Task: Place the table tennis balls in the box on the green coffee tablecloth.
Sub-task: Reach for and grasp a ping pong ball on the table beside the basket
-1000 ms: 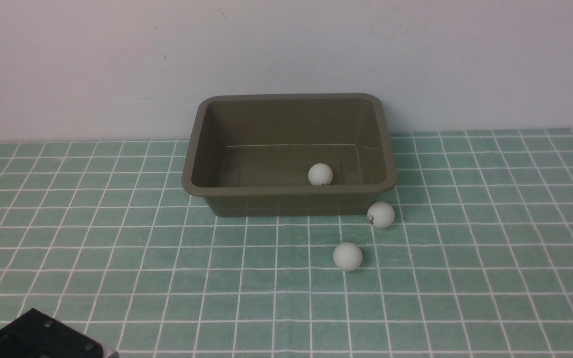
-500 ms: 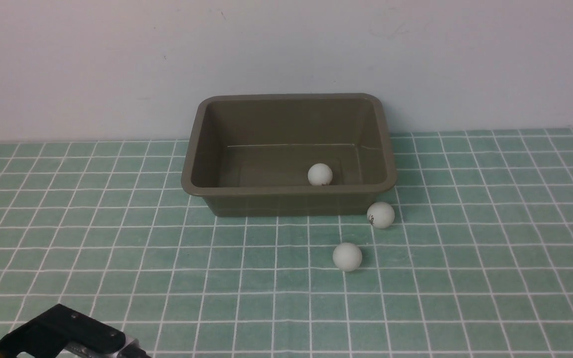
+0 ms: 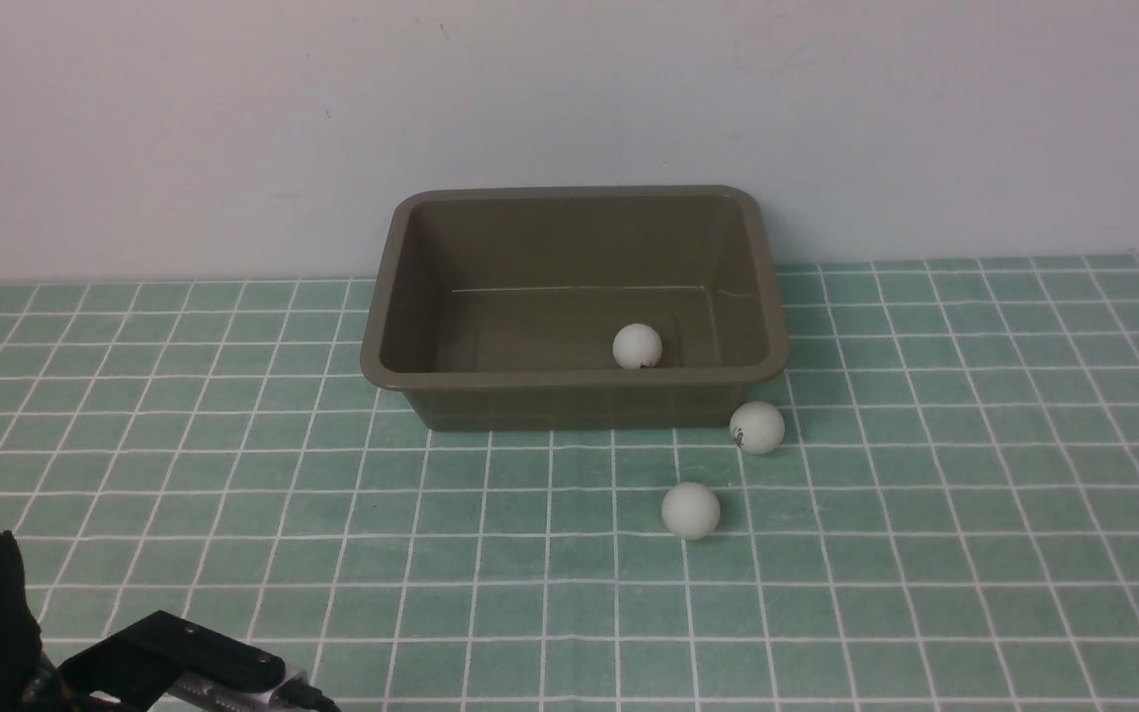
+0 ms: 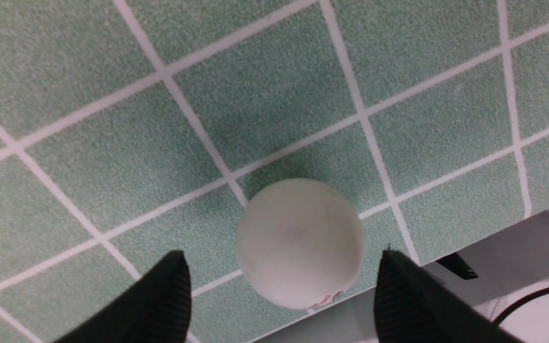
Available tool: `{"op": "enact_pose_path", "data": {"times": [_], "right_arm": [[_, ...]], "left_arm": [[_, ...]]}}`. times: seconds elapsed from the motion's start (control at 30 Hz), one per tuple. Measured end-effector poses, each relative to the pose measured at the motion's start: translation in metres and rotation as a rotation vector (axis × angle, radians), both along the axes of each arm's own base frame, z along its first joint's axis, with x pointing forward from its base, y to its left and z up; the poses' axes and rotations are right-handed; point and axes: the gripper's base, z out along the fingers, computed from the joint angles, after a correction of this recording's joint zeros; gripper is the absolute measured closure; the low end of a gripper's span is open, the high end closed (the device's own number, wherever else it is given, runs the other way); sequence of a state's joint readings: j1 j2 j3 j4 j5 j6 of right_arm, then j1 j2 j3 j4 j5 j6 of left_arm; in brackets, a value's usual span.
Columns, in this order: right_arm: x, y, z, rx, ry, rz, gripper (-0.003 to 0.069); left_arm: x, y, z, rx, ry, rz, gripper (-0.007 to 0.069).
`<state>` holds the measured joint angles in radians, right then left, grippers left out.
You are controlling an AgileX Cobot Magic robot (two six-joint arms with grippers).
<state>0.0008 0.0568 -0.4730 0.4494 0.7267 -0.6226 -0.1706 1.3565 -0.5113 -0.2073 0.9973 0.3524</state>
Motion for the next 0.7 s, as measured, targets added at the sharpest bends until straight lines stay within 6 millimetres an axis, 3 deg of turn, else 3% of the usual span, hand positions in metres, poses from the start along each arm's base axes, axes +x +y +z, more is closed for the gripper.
{"op": "enact_pose_path", "data": {"times": [0.7], "right_arm": [[0.0, 0.0, 0.0, 0.0, 0.0, 0.0, 0.0216]], "left_arm": [[0.006, -0.003, -0.02, -0.002, 0.101, 0.036, 0.0163]]}}
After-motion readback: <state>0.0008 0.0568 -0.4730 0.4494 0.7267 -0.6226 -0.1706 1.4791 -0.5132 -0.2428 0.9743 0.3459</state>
